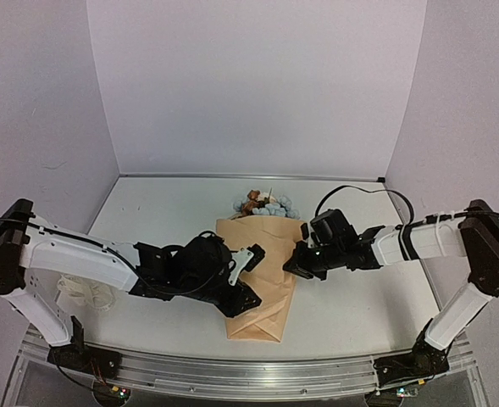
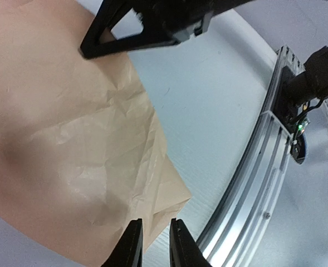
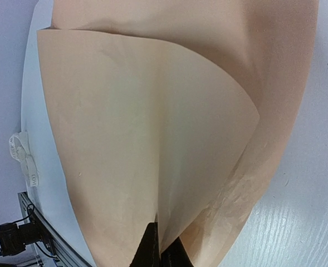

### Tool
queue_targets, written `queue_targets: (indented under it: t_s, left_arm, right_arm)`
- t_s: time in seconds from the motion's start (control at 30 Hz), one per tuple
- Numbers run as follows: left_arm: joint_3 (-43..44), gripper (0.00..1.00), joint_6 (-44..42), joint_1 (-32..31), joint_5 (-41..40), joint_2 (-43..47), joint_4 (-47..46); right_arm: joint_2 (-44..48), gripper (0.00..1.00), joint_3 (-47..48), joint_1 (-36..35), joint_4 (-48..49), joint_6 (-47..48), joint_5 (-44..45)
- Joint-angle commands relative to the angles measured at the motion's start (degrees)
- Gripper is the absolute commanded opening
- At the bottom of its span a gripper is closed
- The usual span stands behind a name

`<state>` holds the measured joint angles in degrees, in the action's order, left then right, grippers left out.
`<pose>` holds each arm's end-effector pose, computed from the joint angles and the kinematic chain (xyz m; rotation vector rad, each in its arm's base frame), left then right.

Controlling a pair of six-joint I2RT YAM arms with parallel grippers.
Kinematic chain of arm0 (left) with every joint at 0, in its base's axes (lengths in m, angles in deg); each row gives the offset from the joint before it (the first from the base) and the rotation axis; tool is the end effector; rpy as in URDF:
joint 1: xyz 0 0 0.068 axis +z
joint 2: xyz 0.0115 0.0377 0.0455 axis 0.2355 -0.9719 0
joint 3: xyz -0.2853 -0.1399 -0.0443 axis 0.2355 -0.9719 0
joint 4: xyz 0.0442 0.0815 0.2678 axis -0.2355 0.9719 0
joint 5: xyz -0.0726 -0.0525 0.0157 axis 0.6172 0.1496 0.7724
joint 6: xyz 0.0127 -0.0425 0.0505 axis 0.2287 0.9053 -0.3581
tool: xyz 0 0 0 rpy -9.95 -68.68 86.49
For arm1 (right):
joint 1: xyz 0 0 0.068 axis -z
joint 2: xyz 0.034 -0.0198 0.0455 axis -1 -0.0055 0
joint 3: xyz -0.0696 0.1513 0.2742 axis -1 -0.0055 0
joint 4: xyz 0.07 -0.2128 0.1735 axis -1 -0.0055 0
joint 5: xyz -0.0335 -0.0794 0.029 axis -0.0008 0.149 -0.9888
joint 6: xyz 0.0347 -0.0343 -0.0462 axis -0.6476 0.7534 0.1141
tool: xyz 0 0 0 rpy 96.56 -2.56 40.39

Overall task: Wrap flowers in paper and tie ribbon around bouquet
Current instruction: Adjust the 2/3-folded wrapping paper at the center of the board.

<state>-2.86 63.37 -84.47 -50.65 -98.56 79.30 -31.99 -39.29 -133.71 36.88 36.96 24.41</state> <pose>0.1170 -0.3511 0.2308 1.0000 2.2533 -0.9248 0.2496 0.2615 0.1945 -0.0177 2.5744 1.0589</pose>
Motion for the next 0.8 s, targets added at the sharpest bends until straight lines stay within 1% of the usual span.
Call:
queue_targets:
  t_s: [0.0,0.13,0.33,0.57,0.67,0.77]
  left_arm:
    - [-3.00,0.15,1.99,0.98,3.58,-3.36,-2.76]
    - [-4.45,0.11,2.73,1.59,6.58,-6.61,-6.31]
    - [-5.30,0.09,3.81,1.60,8.73,-10.64,-7.80]
    - [-6.75,0.09,4.80,1.60,9.12,-11.82,-9.04]
    - [-6.93,0.09,5.06,1.70,9.35,-12.31,-9.83]
    - [-7.04,0.08,5.02,1.71,9.41,-11.99,-10.47]
  right_arm:
    - [-1.34,0.00,2.78,0.26,-1.69,3.05,-0.60]
    - [-1.10,0.00,2.64,0.29,-4.39,4.87,0.61]
    - [-1.01,0.00,4.21,0.44,-7.90,7.64,1.08]
    - [0.24,0.00,6.04,0.49,-12.74,9.58,0.32]
    - [1.69,0.08,7.16,0.40,-15.55,8.53,-2.63]
    - [3.80,0.22,6.92,-0.55,-17.91,6.64,-5.33]
